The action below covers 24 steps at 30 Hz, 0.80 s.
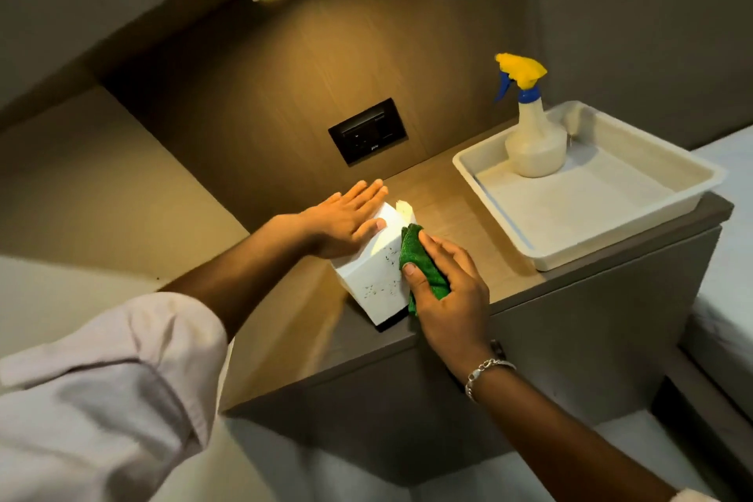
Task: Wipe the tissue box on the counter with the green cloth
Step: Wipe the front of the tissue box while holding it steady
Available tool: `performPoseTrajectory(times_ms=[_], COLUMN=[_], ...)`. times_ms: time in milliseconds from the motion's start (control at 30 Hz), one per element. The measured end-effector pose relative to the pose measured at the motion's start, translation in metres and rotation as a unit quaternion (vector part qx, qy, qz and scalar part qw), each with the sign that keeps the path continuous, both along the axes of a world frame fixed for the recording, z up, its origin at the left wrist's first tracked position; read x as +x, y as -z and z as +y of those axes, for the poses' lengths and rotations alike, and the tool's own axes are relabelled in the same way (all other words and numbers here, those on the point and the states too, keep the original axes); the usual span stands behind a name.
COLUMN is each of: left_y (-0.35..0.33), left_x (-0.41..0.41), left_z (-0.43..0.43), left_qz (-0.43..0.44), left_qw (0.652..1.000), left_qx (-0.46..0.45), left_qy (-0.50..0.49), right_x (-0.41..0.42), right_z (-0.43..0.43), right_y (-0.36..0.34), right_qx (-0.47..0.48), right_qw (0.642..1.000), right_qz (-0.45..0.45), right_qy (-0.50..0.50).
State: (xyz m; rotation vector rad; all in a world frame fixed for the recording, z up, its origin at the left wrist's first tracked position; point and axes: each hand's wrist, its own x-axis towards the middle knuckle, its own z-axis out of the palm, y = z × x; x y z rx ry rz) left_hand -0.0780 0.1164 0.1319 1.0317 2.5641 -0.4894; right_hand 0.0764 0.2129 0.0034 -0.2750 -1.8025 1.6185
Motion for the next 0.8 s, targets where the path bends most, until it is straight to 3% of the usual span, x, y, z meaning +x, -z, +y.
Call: performPoseTrajectory(times_ms=[133,233,333,467,700,800], left_y=[0.02,0.028,0.03,0.034,0.038,0.039], left_x=[-0.012,-0.021,-0.025,-0.028,-0.033,-0.033], left_z=[-0.019,-0.018,-0.017,-0.018,-0.017,-0.017], left_qz=[0.006,-0.004,-0.013,-0.019,-0.048,-0.059], left_qw=[0.981,0.966,0.95,0.938,0.937,0.938], left_qx=[0.103,0.145,0.176,0.205,0.214,0.218], left_qy=[0.162,0.213,0.258,0.278,0.274,0.265], right_x=[-0.006,-0.002,-0.001,-0.019,-0.001,-0.005], right_z=[-0.039,-0.072,-0.07,-0.055,-0.09,-0.067], right_y=[-0.003,0.006,0.014,0.001,0.033,0.047], right_qx=[0.043,0.117,0.092,0.038,0.238,0.161], right_qw=[0.995,0.988,0.989,0.98,0.966,0.975], right_qz=[-0.032,-0.052,-0.047,-0.052,-0.015,-0.042], right_qy=[0.078,0.088,0.108,0.19,0.104,0.149])
